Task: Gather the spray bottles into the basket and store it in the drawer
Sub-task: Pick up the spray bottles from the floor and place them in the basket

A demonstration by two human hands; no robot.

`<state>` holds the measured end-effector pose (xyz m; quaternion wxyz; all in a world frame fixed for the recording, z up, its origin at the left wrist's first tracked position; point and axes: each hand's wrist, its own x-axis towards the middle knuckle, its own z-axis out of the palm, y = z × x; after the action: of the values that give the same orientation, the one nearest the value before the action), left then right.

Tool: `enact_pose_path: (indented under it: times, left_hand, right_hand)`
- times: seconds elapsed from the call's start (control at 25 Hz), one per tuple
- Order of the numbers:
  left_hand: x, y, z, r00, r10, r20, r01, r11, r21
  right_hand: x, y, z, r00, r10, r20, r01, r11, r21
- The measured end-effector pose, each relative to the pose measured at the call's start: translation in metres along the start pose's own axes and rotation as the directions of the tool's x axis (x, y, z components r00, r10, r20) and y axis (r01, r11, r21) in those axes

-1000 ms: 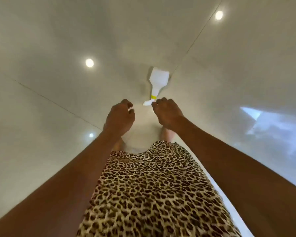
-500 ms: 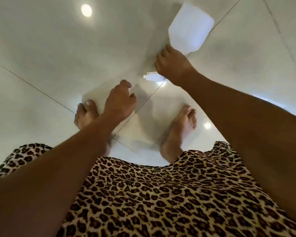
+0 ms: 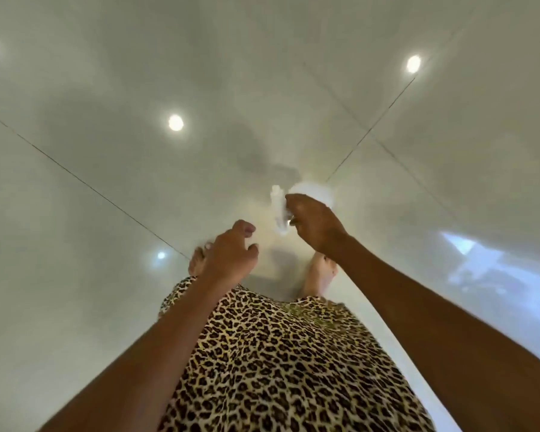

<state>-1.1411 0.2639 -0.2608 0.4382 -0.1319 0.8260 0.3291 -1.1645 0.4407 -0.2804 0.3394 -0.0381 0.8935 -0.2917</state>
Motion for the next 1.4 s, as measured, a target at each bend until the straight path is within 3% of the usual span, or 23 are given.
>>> enact_pose_path:
  times: [0.16, 0.2, 0.28, 0.44, 0.56, 0.76, 0.96, 1.24, 1.4]
  left_hand:
    - [-0.08, 0.044, -0.068, 0.991, 0.126, -0.05, -0.128, 0.991, -0.047]
    - [-0.124, 0.06, -0.113, 0.984, 0.157, -0.08, -0.162, 0.985, -0.057]
    - [-0.156, 0.07, -0.139, 0.978, 0.203, -0.048, -0.206, 0.975, -0.088]
    - [-0.27, 0.102, -0.234, 0.943, 0.301, -0.142, -0.321, 0.935, -0.152]
    - [-0.348, 0.119, -0.277, 0.868, 0.332, -0.369, -0.416, 0.892, -0.176]
    - [-0.453, 0.115, -0.286, 0.676, 0.184, -0.713, -0.483, 0.842, -0.24]
    - [-0.535, 0.065, -0.268, 0.447, -0.036, -0.894, -0.488, 0.828, -0.277]
    - [-0.644, -0.062, -0.216, 0.157, -0.414, -0.897, -0.378, 0.813, -0.442]
    - [-0.71, -0.147, -0.172, 0.064, -0.543, -0.838, -0.347, 0.775, -0.528]
  right_hand:
    - [-0.049, -0.092, -0.059, 0.99, 0.088, -0.112, -0.06, 0.971, 0.233]
    - [-0.074, -0.143, -0.092, 0.991, 0.084, -0.103, -0.051, 0.957, 0.286]
    - [-0.096, -0.18, -0.109, 0.998, 0.053, -0.045, -0.032, 0.922, 0.385]
    - [-0.164, -0.3, -0.19, 0.985, -0.102, -0.139, 0.159, 0.844, 0.511]
    - [-0.206, -0.373, -0.241, 0.955, -0.245, -0.167, 0.296, 0.773, 0.56]
    - [-0.265, -0.461, -0.273, 0.85, -0.5, -0.169, 0.515, 0.718, 0.467]
    - [-0.329, -0.537, -0.239, 0.718, -0.696, 0.01, 0.643, 0.669, 0.373]
    - [-0.417, -0.636, -0.111, 0.518, -0.839, 0.17, 0.815, 0.544, 0.202]
    - [-0.48, -0.678, -0.015, 0.356, -0.891, 0.28, 0.901, 0.407, 0.149]
